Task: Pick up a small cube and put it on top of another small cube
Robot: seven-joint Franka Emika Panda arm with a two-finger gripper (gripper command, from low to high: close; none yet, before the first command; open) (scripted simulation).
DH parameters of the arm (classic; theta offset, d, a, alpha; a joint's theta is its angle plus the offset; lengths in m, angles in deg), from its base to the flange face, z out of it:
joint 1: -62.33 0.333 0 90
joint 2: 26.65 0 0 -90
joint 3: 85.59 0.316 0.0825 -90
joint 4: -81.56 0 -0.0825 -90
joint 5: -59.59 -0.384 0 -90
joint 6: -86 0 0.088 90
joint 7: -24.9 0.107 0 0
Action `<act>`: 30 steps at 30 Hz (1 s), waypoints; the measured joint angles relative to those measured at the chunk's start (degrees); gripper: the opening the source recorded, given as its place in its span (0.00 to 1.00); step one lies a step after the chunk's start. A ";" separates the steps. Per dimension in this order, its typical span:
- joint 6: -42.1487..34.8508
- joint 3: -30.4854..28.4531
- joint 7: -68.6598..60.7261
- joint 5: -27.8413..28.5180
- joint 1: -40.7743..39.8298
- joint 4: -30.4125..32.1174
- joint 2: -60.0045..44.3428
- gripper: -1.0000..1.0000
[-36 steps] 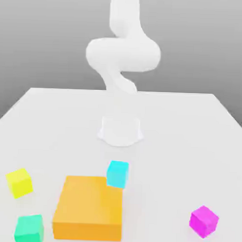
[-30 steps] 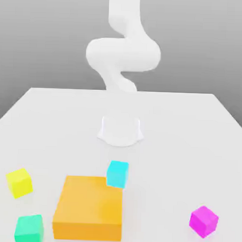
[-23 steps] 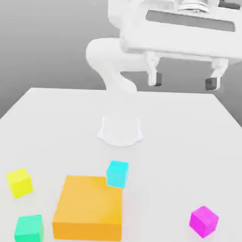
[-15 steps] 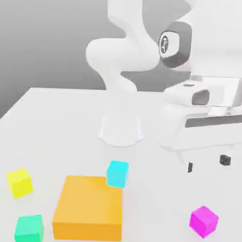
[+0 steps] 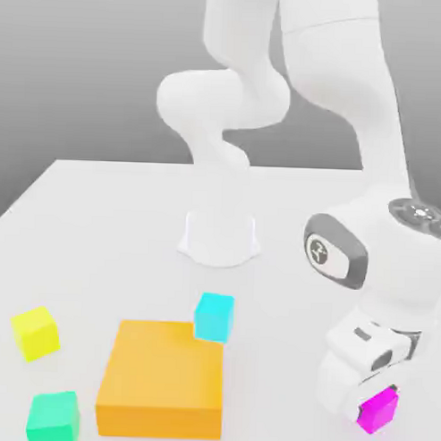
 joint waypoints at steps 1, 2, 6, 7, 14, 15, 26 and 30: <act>0.00 0.01 0.02 0.02 0.00 0.00 0.00 0.00; 0.55 -0.35 0.27 0.35 0.29 -0.17 -0.74 0.00; -3.80 2.31 -1.97 -2.61 -1.74 1.14 4.96 0.00; -5.34 3.09 -2.81 -3.72 -2.28 1.60 6.97 0.00; -12.03 0.51 -0.83 -7.81 -7.13 9.14 21.32 0.00; -12.84 0.08 -0.28 -8.27 -8.11 10.37 23.38 0.00; -21.57 -5.43 4.92 -14.66 -15.97 23.99 46.20 0.00; -19.61 -6.80 6.08 -16.04 -17.64 27.52 47.89 0.00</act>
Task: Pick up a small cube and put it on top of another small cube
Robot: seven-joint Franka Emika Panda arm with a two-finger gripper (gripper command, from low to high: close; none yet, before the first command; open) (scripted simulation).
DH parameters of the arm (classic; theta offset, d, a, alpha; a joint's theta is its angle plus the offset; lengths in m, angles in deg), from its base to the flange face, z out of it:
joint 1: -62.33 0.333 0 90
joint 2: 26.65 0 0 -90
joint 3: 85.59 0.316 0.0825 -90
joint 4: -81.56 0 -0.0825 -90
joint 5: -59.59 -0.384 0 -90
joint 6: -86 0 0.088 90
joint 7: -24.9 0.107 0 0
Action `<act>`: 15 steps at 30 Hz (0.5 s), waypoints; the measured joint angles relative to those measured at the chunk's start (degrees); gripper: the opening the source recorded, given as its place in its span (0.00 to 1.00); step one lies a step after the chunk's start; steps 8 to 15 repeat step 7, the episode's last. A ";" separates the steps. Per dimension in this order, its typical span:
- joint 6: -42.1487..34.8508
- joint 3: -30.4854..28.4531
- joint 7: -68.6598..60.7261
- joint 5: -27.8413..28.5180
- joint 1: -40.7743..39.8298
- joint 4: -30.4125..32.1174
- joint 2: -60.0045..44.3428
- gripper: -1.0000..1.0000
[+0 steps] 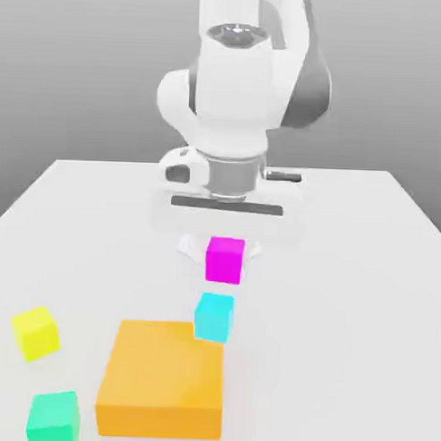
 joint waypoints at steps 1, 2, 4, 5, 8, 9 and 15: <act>2.09 -0.01 0.10 0.00 -0.11 0.44 -1.65 0.00; 4.35 0.02 0.17 0.03 -0.19 0.83 -3.51 0.00; 9.03 0.10 0.32 0.16 -0.30 1.54 -7.49 0.00; 10.42 0.10 0.31 0.15 -0.30 1.75 -8.69 1.00; 10.42 0.10 0.31 0.15 -0.30 1.75 -8.69 1.00; 10.42 0.10 0.31 0.15 -0.30 1.75 -8.69 1.00; 10.42 0.10 0.31 0.15 -0.30 1.75 -8.69 1.00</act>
